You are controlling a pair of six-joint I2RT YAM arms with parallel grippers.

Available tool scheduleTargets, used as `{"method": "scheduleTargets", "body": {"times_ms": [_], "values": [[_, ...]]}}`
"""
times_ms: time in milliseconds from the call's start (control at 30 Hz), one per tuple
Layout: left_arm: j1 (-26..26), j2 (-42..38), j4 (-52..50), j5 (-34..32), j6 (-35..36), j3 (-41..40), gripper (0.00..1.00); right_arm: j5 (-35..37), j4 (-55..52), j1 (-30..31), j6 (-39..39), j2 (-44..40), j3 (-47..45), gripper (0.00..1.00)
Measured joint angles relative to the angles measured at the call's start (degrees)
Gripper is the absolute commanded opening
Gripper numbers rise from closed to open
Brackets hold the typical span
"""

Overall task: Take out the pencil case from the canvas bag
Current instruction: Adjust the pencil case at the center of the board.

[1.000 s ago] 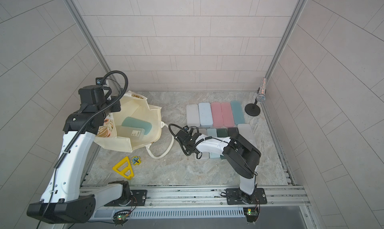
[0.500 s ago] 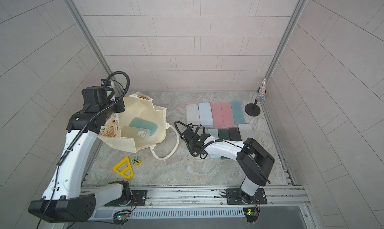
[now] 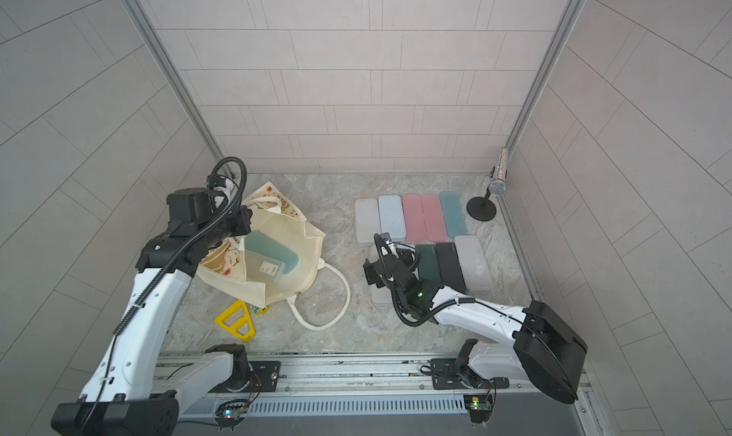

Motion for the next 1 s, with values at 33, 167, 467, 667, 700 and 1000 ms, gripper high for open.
{"method": "scheduleTargets", "body": {"times_ms": [33, 167, 467, 667, 700, 1000], "values": [[0.0, -1.0, -0.1, 0.6, -0.1, -0.8, 0.0, -0.2, 1.2, -0.1, -0.2, 0.1, -0.5, 1.0], [0.0, -3.2, 0.1, 2.9, -0.8, -3.1, 0.0, -3.6, 5.4, -0.3, -0.8, 0.4, -1.0, 0.96], [-0.4, -2.5, 4.0, 10.8, -2.0, -7.0, 0.0, -16.7, 14.1, 5.2, -5.7, 2.2, -1.4, 0.87], [-2.4, -2.5, 5.1, 14.5, -1.1, -7.1, 0.0, -19.0, 14.4, 13.3, -11.5, 6.6, 3.4, 0.83], [-2.8, -2.6, 5.2, 15.0, -0.9, -7.1, 0.0, -19.3, 14.3, 14.3, -12.3, 7.7, 4.5, 0.82], [-3.8, -3.4, 5.2, 16.0, -0.4, -7.8, 0.0, -20.8, 14.1, 16.7, -16.5, 21.0, 12.8, 0.78]]}}
